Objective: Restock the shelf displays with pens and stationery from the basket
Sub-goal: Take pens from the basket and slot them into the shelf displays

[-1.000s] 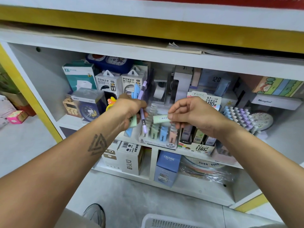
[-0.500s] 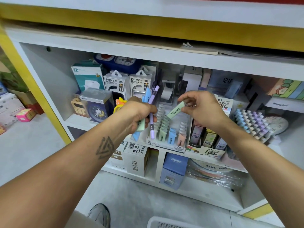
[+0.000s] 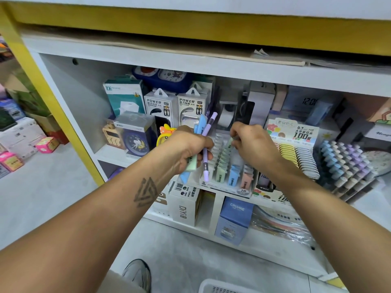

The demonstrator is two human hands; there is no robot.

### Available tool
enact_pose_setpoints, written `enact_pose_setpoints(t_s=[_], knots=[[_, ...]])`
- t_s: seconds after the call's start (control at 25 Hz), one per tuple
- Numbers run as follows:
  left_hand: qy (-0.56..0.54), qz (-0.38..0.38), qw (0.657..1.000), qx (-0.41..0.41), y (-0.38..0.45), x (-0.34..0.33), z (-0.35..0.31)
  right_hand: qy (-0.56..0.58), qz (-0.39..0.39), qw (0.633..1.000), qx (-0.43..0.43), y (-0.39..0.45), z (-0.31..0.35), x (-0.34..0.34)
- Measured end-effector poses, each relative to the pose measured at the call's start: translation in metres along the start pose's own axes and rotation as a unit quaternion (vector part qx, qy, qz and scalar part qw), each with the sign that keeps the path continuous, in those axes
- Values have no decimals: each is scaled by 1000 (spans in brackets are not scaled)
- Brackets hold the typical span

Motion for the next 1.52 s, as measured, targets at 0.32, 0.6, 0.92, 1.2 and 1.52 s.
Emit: enact_pose_setpoints(t_s=[0.32, 0.6, 0.92, 1.2, 1.52], knots=[[18, 24, 1000, -3, -3, -3, 2, -5, 21, 1000, 15, 0, 2, -5], [23, 33, 999, -10, -6, -5, 2, -77, 117, 990, 31, 0, 6, -9], [47, 77, 995, -42, -12, -19, -2, 586, 65, 767, -255, -1, 6, 39], [83, 158, 983, -41, -23, -32, -2, 534, -99, 786, -296, -14, -28, 62], [21, 184, 982, -46, -38, -77, -13, 401, -196, 864, -233, -58, -101, 137]])
Point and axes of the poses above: each hand's wrist, its own y-axis towards the middle knuckle, its own x-axis out of the back of the hand, z = x × y, the point moved 3 cm from there along y, towards the middle knuckle, and after that the axes turned 10 degrees about -z, right-handed, at the moved point
